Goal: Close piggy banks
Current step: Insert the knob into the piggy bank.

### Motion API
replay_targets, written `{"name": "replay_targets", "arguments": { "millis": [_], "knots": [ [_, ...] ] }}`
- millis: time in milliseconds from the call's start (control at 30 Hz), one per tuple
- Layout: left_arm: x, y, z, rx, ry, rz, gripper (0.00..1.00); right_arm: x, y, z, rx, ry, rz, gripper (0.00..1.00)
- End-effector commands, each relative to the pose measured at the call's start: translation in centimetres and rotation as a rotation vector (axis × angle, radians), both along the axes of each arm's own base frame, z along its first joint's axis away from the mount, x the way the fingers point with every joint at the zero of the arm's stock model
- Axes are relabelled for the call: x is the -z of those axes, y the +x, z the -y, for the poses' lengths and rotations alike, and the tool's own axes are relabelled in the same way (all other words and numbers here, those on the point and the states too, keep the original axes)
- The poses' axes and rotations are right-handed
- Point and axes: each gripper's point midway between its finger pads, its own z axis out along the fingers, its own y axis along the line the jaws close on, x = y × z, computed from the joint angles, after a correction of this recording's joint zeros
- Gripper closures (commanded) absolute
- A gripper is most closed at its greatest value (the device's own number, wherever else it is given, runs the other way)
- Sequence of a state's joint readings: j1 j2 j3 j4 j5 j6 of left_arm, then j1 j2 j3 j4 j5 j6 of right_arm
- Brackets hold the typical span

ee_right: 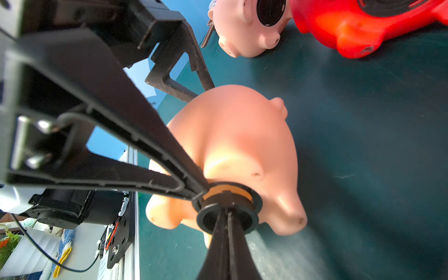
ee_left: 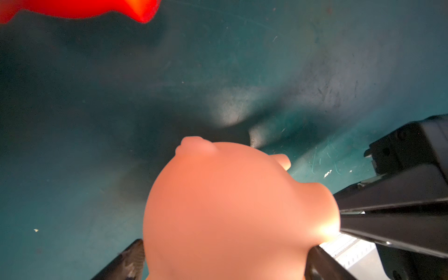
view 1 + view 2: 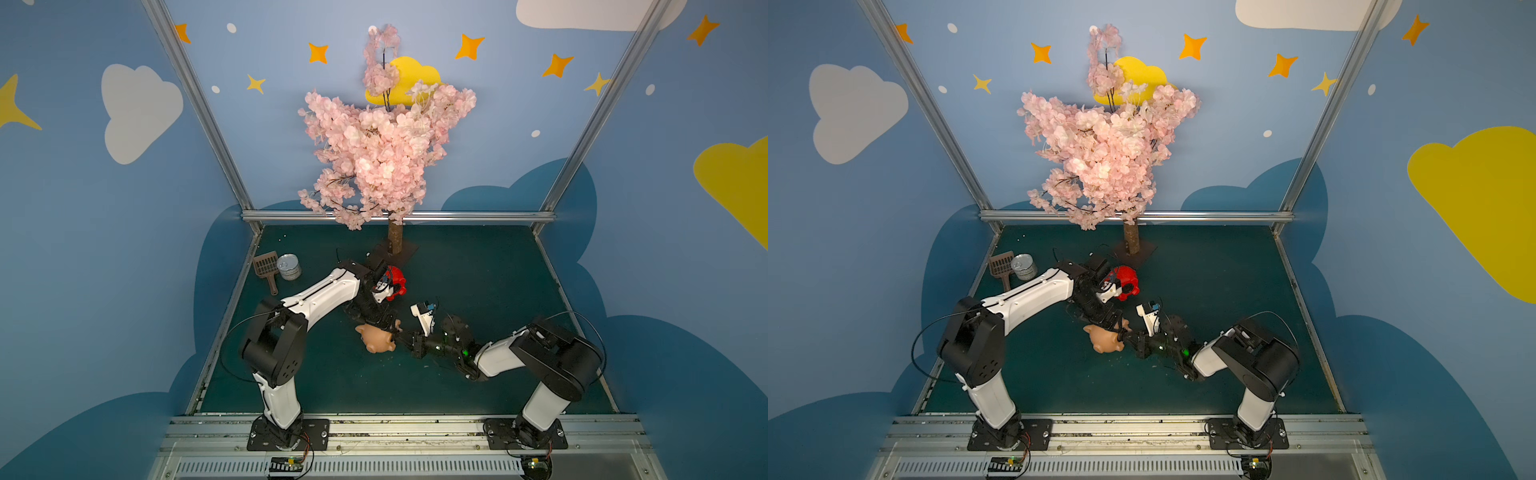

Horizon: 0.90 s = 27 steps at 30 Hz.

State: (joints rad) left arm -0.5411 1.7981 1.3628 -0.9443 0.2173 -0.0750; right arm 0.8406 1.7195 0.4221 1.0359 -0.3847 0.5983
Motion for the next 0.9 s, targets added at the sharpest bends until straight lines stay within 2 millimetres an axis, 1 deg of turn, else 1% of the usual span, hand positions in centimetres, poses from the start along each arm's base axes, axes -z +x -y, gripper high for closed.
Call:
{"name": "replay_targets", "arguments": {
  "millis": [0,567,733,867],
  "knots": [
    [0.2,-1.1,-0.1,0.005,-0.018,-0.048,0.01,-0.6,0.1,-0.5,-0.015,0.008,0.026,1.0],
    [-0.7,-1.1,0.7,-0.01,-0.111,-0.068,0.0,-0.3,0.1,-0.6,-0.022,0.0,0.035,1.0],
    [-0.8,-1.0,0.6,-0.018,-0.117,-0.071,0.0,-0.2,0.1,-0.7,-0.027,0.0,0.035,1.0],
    [-0.3,-1.0,0.4,-0.02,-0.1,-0.079,0.02,0.0,0.1,-0.5,-0.029,-0.002,0.031,1.0]
  ]
}}
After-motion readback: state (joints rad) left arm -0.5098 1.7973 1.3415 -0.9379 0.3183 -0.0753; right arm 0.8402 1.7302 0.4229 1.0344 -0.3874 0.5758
